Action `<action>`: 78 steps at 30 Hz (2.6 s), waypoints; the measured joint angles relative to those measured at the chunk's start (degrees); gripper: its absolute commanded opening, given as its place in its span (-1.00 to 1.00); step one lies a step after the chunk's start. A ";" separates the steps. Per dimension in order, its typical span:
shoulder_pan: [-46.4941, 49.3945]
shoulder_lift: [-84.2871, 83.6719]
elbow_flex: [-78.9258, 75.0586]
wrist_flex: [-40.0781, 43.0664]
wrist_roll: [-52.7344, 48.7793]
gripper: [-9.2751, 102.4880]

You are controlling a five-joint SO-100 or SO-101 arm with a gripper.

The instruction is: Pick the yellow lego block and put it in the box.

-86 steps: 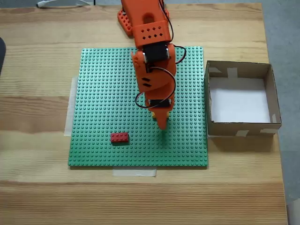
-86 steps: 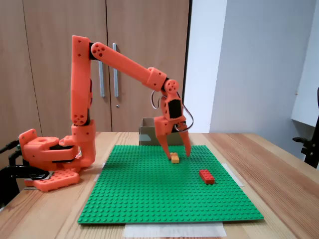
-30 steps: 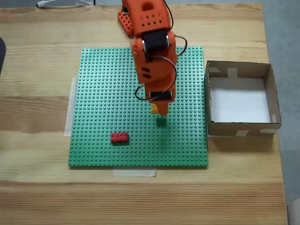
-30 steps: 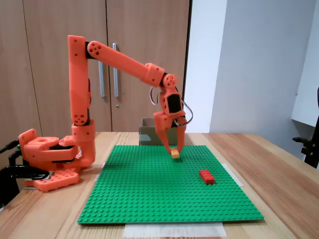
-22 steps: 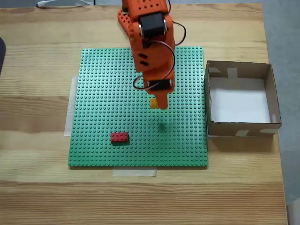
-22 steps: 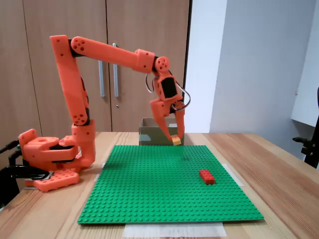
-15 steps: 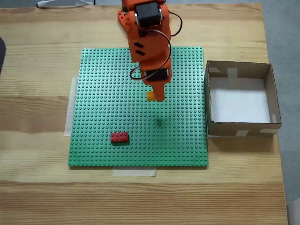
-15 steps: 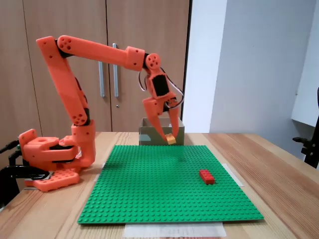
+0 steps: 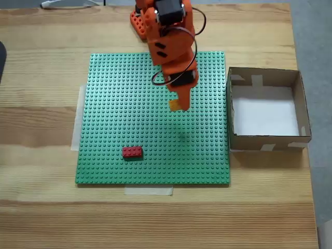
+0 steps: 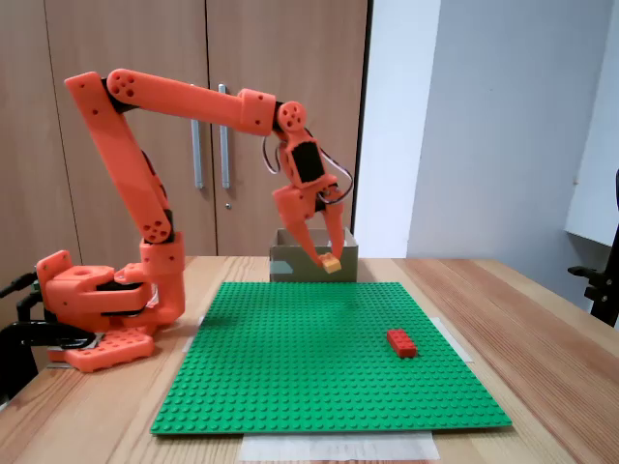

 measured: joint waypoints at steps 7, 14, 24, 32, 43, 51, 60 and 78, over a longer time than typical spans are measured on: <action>-8.44 1.23 0.00 -0.97 -4.48 -0.85; -14.41 1.23 0.00 -5.27 -4.83 -0.85; -23.20 1.23 -0.18 -9.84 1.49 -0.85; -27.25 0.97 -0.18 -15.56 1.14 -0.85; -28.56 -13.36 -11.87 -11.25 1.05 -0.85; -29.44 -24.52 -20.13 -10.55 -1.67 -0.85; -30.06 -30.50 -21.62 -11.95 -2.99 -0.85; -32.17 -35.77 -21.62 -18.90 -5.36 -0.85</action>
